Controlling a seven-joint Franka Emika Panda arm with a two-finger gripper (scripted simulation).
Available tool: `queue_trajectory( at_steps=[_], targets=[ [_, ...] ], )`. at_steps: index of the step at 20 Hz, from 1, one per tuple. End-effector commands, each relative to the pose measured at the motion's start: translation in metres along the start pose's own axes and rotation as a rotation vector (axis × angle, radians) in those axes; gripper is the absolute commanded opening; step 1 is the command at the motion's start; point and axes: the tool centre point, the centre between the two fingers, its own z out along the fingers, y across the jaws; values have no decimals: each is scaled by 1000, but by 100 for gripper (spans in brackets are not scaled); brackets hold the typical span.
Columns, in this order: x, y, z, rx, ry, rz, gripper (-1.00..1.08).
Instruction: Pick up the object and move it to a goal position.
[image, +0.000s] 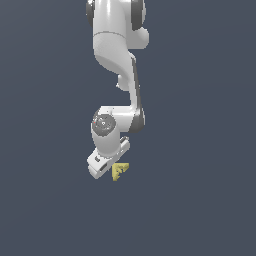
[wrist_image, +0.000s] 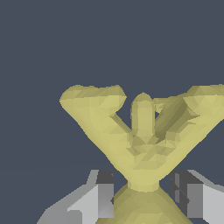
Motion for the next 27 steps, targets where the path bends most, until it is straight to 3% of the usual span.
queue_trajectory(
  at_steps=[1, 17, 27],
  targets=[
    [-6, 5, -3, -1, 0, 1, -100],
    [-112, 93, -60, -1, 1, 1, -100],
    [-128, 110, -70, -1, 0, 1, -100]
  ],
)
